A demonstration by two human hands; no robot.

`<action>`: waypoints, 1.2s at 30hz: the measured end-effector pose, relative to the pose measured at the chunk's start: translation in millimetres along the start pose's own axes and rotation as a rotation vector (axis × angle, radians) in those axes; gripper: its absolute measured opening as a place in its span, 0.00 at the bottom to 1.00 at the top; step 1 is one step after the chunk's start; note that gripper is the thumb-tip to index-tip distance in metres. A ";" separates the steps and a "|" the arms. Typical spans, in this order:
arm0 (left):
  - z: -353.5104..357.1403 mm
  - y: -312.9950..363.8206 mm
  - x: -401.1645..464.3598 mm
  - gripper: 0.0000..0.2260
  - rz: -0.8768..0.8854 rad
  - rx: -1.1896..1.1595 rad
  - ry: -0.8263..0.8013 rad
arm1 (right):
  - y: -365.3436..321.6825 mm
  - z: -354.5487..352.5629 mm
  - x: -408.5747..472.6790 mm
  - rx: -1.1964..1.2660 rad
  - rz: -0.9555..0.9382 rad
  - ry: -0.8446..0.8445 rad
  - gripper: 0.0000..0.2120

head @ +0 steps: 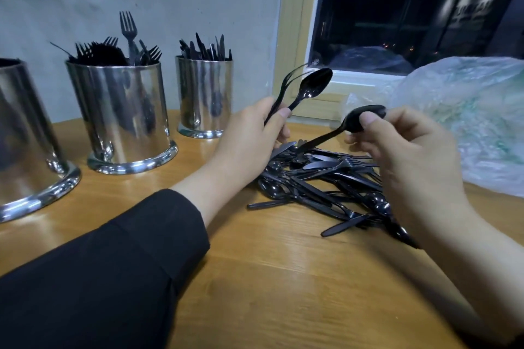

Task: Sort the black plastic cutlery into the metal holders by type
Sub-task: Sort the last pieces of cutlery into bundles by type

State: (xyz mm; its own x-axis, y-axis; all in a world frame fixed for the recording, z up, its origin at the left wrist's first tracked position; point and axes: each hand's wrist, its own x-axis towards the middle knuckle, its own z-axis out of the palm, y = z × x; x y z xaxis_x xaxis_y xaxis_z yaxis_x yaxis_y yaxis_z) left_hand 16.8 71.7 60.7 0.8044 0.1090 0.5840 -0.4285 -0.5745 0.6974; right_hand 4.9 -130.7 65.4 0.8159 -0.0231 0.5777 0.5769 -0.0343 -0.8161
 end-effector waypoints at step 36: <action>25.3 9.1 -14.1 0.17 0.009 0.162 -0.154 | 13.0 -116.3 22.1 -0.993 0.348 -0.868 0.29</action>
State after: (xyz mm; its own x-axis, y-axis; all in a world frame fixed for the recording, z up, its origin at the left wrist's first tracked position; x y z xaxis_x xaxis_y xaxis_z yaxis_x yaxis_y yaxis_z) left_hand 12.0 44.4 48.4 0.8595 -0.0144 0.5110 -0.3739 -0.6992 0.6093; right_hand 26.0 -247.8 69.2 0.8859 0.4392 -0.1491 0.3683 -0.8616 -0.3493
